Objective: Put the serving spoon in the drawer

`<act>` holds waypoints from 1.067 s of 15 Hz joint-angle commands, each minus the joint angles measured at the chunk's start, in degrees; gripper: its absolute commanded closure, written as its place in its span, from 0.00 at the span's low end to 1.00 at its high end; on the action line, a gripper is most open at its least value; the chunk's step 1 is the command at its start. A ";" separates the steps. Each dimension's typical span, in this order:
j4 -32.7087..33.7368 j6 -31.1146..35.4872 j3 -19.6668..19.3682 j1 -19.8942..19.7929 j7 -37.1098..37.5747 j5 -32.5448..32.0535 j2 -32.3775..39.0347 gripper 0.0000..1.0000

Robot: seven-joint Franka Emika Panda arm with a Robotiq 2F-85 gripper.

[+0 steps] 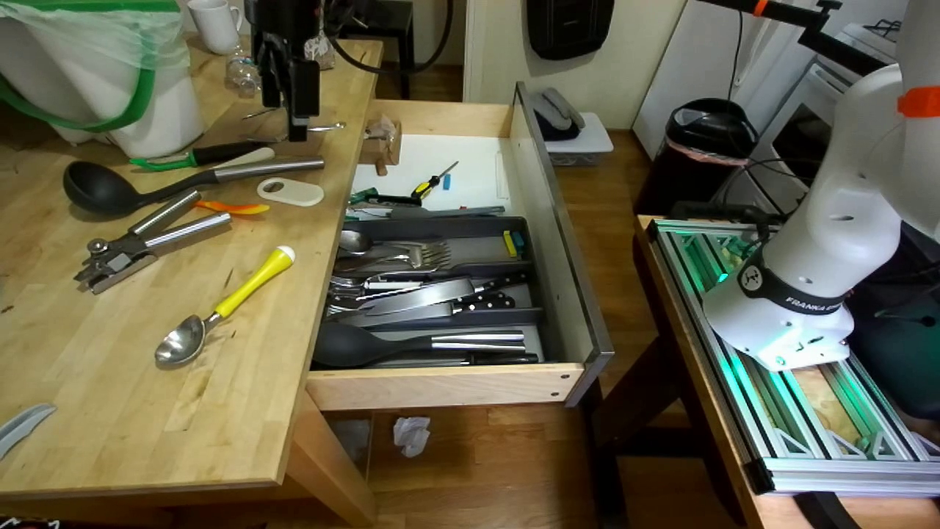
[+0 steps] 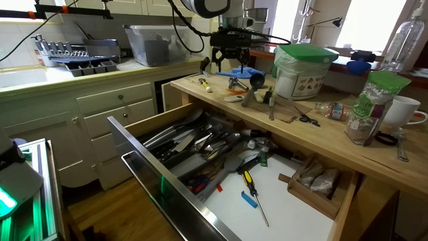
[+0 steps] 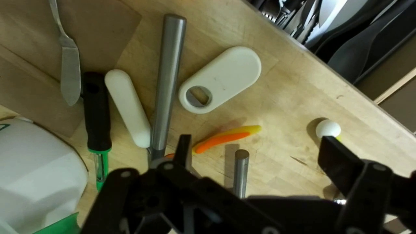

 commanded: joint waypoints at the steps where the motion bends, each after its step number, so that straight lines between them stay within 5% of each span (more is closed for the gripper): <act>1: 0.15 -0.12 1.48 -1.17 0.44 -0.79 -0.05 0.00; 8: 4.55 2.70 1.64 -3.01 4.02 0.04 7.08 0.00; 16: 9.33 14.68 6.87 -6.28 1.59 1.73 14.68 0.05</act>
